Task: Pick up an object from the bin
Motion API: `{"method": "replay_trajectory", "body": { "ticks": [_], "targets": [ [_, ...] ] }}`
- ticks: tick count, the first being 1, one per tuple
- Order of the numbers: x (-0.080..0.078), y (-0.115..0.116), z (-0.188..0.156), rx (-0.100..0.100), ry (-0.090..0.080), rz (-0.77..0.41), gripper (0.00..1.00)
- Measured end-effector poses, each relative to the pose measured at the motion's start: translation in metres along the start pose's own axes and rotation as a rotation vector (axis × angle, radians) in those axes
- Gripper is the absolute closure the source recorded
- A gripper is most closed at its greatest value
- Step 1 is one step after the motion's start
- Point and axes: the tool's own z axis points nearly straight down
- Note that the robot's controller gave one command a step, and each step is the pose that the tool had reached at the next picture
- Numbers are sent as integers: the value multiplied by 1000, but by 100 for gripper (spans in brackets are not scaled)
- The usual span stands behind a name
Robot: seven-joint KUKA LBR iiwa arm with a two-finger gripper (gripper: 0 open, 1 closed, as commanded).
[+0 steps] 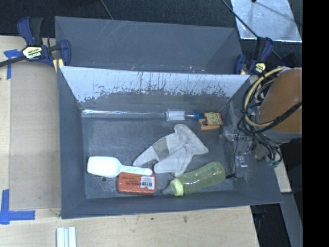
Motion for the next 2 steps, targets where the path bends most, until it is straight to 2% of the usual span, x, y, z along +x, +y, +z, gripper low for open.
{"method": "replay_trajectory", "body": {
  "ticks": [1, 2],
  "targets": [
    [-2, 1, -5, 2, -8, -4, 0],
    [12, 32, 39, 6, -13, -243, 0]
  ]
}}
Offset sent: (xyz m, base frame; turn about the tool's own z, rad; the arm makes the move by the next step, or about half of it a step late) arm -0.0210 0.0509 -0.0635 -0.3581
